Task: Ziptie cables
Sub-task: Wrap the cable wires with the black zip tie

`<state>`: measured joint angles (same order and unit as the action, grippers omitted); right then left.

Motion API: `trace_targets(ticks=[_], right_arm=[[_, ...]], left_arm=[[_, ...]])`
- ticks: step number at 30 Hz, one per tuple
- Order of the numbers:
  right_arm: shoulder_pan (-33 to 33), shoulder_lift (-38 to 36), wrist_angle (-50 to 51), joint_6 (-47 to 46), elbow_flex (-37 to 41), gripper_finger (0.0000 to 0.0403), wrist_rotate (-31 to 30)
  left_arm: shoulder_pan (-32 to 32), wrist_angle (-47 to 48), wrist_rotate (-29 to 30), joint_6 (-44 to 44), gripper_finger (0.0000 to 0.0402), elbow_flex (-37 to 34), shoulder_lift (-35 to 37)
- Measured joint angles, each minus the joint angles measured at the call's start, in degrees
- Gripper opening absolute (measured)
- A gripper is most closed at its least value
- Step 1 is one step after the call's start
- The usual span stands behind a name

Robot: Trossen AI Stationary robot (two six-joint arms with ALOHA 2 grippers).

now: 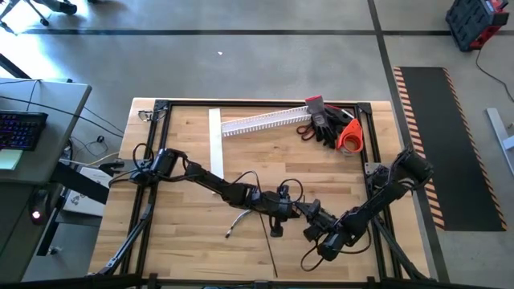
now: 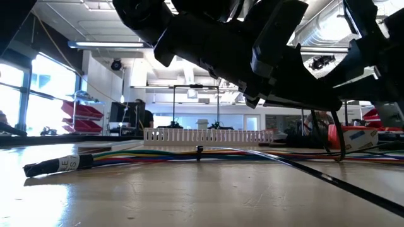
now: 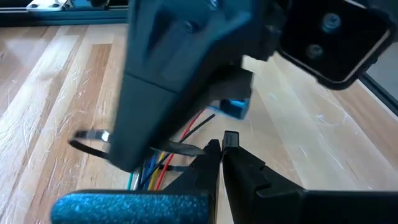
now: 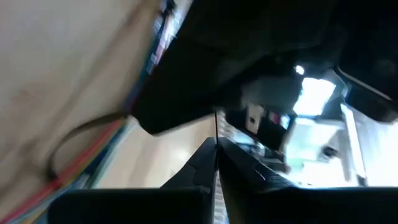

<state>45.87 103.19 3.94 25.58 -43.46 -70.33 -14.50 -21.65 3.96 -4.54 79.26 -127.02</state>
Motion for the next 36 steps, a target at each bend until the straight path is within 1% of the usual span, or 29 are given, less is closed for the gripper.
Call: trace_targets(ticks=[3,13,30,36], right_arm=[[0.42,0.22,-0.29,-0.01,0.00,0.0000,-3.28],[1.79,0.25,-1.55,0.41,0.00,0.0000,-3.12],[1.34,0.25,-1.73,-0.07,0.00,0.0000,-2.75],[1.00,0.25,-3.45,0.39,0.00,0.0000,-2.75]], left_arm=[[0.00,0.02,0.01,-0.02,0.0000,0.00,-0.01],[0.29,0.03,-0.50,-0.94,0.0000,0.00,-0.01],[0.28,0.00,-0.56,-0.92,0.0000,0.00,-0.01],[0.28,-0.01,-0.56,-0.90,0.0000,0.00,-0.01]])
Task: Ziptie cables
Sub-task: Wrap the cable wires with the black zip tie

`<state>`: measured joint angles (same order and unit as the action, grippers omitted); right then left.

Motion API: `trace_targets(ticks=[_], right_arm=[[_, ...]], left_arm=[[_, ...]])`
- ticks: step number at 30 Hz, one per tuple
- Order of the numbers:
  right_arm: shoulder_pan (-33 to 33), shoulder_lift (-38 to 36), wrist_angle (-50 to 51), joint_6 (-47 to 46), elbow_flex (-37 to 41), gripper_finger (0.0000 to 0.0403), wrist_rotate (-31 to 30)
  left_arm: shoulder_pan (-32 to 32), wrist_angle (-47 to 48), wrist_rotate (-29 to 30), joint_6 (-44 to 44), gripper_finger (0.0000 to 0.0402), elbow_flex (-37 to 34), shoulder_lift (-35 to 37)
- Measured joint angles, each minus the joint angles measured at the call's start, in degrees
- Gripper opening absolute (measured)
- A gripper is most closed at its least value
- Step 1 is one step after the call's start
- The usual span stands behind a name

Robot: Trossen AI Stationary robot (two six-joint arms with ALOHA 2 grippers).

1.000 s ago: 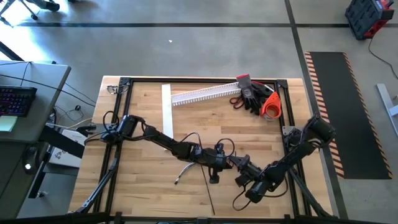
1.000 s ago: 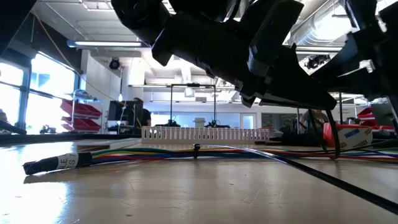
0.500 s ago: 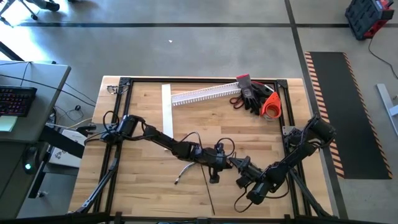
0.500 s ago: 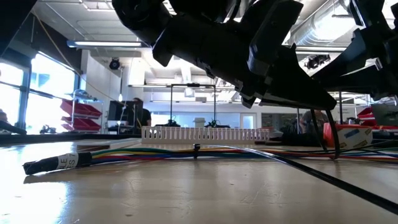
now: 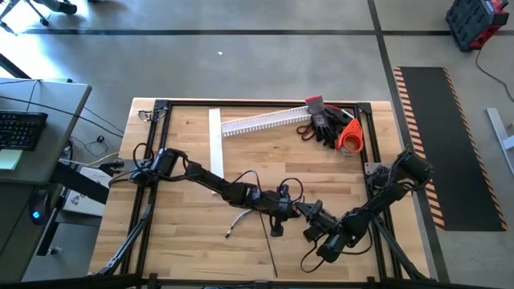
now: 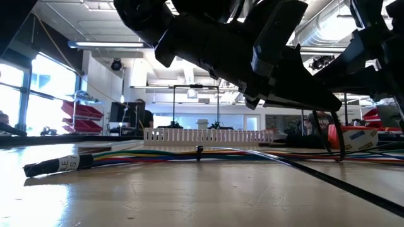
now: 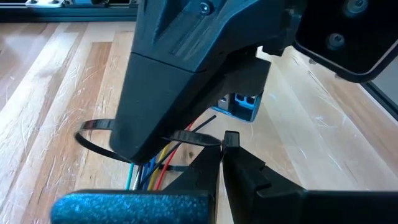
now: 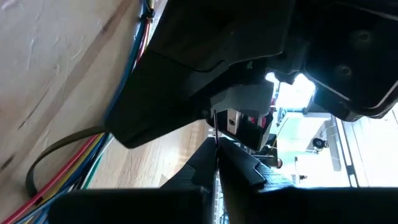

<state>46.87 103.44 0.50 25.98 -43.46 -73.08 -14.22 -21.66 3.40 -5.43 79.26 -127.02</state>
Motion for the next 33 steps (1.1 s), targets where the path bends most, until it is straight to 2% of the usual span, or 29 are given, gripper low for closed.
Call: trace_targets(ticks=[33], right_arm=[[0.04,0.00,1.81,-0.39,0.00,0.0000,0.66]], left_arm=[[0.00,-0.06,-0.33,0.03,0.0000,0.00,-0.07]])
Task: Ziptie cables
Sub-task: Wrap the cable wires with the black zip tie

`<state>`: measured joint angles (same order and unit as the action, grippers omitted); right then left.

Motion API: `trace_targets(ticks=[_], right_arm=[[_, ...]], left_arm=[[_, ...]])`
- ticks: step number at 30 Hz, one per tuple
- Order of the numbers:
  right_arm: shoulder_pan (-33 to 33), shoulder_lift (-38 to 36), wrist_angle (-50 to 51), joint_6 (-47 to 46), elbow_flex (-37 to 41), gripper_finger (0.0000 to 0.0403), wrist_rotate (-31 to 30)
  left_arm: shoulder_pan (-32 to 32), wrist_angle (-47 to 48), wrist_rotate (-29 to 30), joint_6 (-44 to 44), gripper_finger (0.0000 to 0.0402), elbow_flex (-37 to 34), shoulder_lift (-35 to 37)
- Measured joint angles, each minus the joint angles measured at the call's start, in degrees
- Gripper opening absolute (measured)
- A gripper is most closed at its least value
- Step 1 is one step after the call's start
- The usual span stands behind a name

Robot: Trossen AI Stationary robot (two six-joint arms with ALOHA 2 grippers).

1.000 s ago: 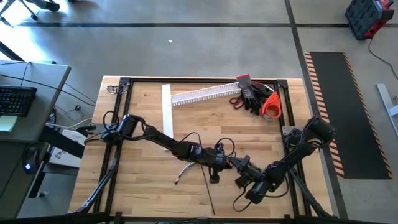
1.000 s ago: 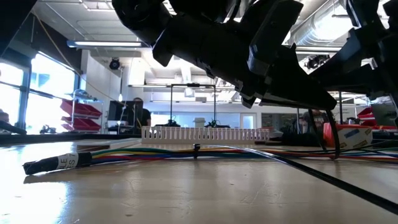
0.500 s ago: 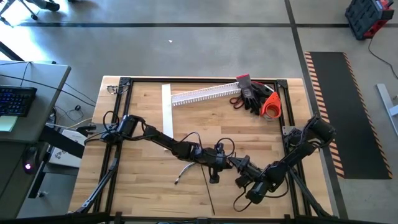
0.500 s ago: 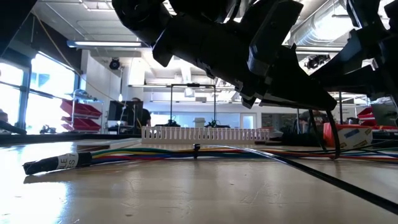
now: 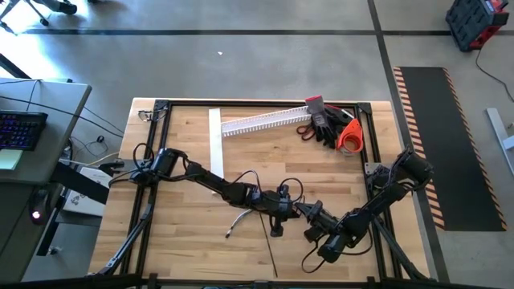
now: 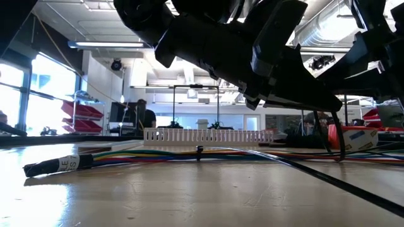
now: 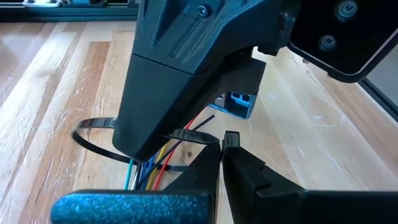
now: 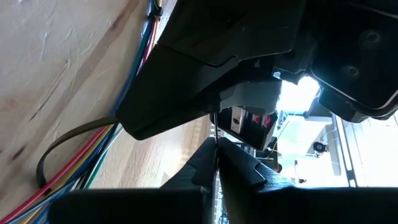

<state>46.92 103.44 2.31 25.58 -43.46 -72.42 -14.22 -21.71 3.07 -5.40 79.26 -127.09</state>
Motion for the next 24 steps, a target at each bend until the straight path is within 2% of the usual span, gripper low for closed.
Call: trace_targets(ticks=[24], right_arm=[[1.68,0.00,-3.07,3.42,0.02,0.0000,-1.02]], left_arm=[[0.00,-0.37,-1.18,-0.01,0.0000,0.00,0.00]])
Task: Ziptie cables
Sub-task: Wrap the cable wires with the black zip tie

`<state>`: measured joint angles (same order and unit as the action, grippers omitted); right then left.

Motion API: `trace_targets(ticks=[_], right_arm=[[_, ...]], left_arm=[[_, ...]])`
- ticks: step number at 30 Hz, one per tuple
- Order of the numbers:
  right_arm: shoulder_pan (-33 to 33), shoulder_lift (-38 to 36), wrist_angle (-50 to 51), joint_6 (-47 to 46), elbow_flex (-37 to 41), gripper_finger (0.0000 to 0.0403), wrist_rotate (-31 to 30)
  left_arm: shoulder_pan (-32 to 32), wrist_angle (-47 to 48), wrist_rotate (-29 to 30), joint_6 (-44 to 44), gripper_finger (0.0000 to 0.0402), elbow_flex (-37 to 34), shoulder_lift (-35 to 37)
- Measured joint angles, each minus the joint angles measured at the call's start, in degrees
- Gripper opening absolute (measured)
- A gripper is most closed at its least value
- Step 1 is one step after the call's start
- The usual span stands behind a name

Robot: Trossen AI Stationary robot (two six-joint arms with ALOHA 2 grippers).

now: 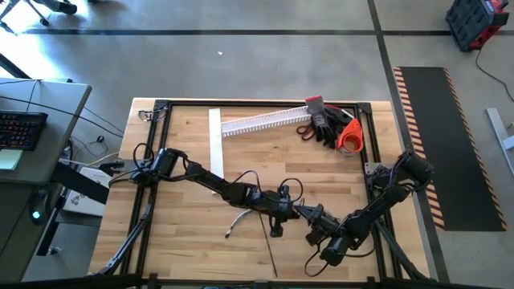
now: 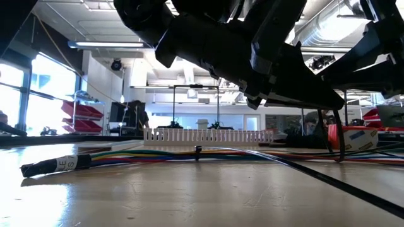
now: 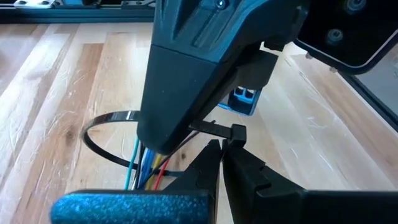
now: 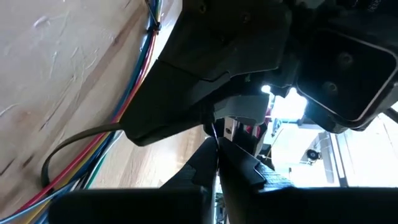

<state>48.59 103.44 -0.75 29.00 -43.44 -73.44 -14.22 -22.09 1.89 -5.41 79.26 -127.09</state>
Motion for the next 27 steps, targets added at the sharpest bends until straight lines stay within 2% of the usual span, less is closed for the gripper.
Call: trace_targets(ticks=[5,20,27], right_arm=[[-0.04,0.00,-0.31,-0.01,0.00,0.0000,1.02],[1.07,0.00,-4.53,2.97,0.00,0.0000,1.92],[1.52,0.77,-4.47,3.48,-1.49,0.0000,1.74]], left_arm=[[0.17,0.08,-0.82,0.00,0.0000,0.00,0.00],[2.49,0.05,-9.98,-3.53,0.0000,0.00,0.00],[3.22,-0.39,-11.85,-4.85,0.0000,0.00,0.00]])
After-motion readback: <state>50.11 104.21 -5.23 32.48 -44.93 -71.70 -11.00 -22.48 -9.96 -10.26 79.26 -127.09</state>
